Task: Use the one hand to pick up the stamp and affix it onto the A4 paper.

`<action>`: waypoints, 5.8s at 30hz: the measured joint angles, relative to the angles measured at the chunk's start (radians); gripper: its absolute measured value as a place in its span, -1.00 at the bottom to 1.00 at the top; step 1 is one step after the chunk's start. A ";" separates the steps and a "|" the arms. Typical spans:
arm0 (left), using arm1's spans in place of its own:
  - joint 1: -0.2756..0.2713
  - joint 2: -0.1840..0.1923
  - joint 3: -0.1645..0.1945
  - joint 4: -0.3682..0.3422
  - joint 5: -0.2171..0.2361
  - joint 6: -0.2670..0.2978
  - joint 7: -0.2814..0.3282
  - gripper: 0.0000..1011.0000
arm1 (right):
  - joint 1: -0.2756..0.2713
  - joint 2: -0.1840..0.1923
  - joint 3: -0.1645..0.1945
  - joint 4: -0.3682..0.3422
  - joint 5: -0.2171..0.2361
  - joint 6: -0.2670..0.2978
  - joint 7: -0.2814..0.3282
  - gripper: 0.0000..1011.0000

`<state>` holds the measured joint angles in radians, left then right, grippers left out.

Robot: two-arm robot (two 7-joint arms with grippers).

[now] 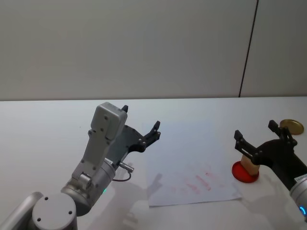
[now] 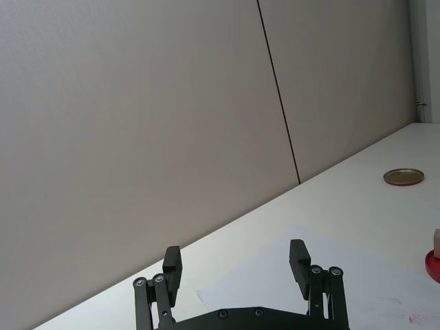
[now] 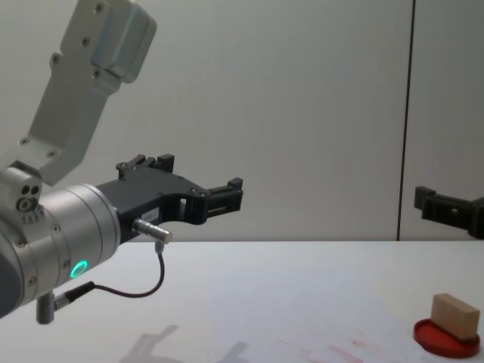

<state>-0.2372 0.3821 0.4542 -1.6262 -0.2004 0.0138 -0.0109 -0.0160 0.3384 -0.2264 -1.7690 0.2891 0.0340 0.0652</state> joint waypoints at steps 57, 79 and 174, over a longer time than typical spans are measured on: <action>0.000 0.000 0.000 0.000 0.000 0.000 0.000 0.96 | 0.055 0.015 0.029 0.086 0.043 0.187 0.096 0.98; 0.000 0.000 0.000 0.000 0.000 0.000 0.000 0.96 | 0.109 -0.016 0.016 0.201 0.034 0.241 0.129 0.98; 0.000 0.000 0.000 0.000 0.000 0.000 0.000 0.96 | 0.209 -0.131 -0.085 0.342 -0.096 0.187 0.281 -0.56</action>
<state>-0.2372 0.3821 0.4542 -1.6262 -0.2004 0.0139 -0.0109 0.1927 0.2077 -0.3117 -1.4269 0.1927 0.2213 0.3466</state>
